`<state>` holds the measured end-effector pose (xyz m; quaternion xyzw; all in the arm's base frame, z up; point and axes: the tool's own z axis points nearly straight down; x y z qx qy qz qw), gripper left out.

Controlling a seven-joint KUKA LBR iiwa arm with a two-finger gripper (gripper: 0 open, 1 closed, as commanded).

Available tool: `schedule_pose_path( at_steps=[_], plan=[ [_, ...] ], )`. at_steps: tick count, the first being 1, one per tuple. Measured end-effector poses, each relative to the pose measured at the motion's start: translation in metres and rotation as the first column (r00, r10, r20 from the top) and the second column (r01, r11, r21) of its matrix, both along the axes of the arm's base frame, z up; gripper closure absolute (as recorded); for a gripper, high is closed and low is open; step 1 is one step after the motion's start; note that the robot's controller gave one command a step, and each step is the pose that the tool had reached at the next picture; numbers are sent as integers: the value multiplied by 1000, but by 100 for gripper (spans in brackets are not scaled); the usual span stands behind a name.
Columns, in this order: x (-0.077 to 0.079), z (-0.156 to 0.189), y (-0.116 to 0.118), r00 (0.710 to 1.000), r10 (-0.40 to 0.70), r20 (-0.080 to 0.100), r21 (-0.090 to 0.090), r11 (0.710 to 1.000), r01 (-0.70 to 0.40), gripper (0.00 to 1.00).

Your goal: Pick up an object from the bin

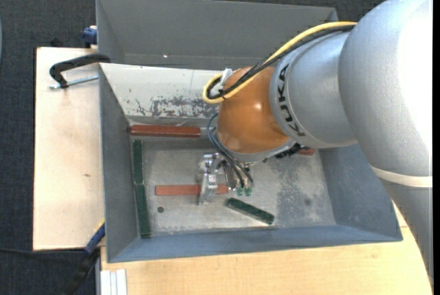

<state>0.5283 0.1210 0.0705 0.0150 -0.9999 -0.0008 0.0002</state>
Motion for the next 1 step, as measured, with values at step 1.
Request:
schedule_pose_path(
  at_steps=[1],
  plan=[
    [18, 147, 1, 999, -31, 7, 1, 1000, 31, 100]
  ],
)
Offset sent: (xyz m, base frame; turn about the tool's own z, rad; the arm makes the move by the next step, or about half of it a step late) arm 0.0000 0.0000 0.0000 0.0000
